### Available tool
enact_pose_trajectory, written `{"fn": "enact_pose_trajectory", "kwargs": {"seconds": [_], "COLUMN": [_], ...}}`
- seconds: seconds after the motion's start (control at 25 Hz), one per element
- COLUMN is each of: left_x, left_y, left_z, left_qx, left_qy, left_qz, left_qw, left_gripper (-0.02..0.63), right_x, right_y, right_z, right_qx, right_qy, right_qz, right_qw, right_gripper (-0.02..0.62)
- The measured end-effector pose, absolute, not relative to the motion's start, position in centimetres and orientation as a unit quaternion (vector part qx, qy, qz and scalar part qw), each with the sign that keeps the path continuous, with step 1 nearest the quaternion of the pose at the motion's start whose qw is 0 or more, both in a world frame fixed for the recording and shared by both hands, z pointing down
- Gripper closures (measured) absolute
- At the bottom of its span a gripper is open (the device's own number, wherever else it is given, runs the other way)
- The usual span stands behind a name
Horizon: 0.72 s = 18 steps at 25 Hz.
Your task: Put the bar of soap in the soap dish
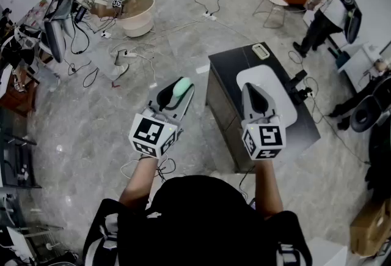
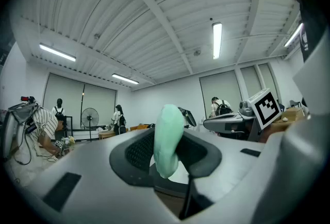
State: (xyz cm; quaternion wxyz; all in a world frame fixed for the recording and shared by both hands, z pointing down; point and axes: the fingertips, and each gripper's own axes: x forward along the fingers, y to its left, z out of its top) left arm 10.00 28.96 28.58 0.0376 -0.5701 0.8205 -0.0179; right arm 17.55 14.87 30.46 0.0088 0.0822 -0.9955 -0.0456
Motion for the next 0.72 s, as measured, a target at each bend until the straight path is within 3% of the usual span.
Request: {"fn": "enact_pose_trajectory", "kwargs": {"seconds": [0.24, 0.72], "left_x": [9.7, 11.4], "left_y": [28.6, 25.2], "left_z": [28.9, 31.1], "left_qx": [-0.57, -0.552], "left_qy": [0.821, 0.833], "left_qz": [-0.016, -0.017], "left_qw": [0.028, 0.014], "left_gripper": [0.469, 0.469], "right_x": [17.2, 17.5], "right_y": [14.9, 12.1], "right_z": [30.1, 32.6], "right_qx": [0.067, 0.029], "right_qy": [-0.997, -0.999], "right_qz": [-0.047, -0.031], "right_qw": [-0.012, 0.016], "right_gripper": [0.56, 0.56]}}
